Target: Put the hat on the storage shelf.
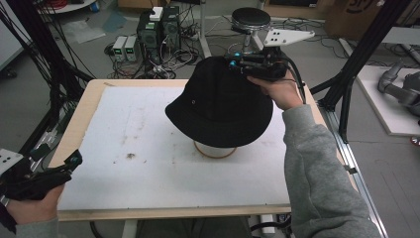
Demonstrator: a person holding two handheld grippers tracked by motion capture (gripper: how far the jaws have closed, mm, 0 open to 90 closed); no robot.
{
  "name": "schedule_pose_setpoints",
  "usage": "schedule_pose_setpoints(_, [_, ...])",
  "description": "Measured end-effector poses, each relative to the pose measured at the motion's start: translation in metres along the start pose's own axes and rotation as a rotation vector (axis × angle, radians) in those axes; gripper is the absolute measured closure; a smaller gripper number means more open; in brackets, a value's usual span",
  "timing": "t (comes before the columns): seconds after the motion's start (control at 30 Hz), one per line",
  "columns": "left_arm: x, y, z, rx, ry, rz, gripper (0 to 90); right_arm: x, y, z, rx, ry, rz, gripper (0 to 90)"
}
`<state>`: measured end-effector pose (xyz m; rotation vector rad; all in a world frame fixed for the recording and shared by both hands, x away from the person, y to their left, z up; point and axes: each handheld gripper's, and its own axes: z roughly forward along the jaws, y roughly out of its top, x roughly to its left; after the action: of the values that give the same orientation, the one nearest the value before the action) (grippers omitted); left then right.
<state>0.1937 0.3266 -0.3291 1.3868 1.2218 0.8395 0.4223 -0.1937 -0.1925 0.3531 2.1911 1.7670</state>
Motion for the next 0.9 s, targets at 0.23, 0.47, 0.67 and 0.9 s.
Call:
schedule_pose_setpoints(0.23, [-0.001, -0.001, 0.002, 0.008, -0.002, 0.002, 3.9, 0.000, -0.009, 0.002, 0.032, 0.015, 0.026, 87.9])
schedule_pose_setpoints(0.47, [0.000, -0.002, 0.003, 0.011, -0.001, -0.002, 3.9, 0.003, -0.012, 0.009, 0.083, 0.041, 0.046, 87.9])
schedule_pose_setpoints(0.67, [0.000, -0.003, 0.003, 0.014, -0.003, -0.003, 3.9, 0.003, -0.014, 0.010, 0.123, 0.042, 0.060, 87.7])
schedule_pose_setpoints(0.9, [0.000, -0.003, 0.004, 0.015, -0.005, -0.006, 3.9, 0.005, -0.014, 0.010, 0.126, 0.033, 0.046, 84.6])
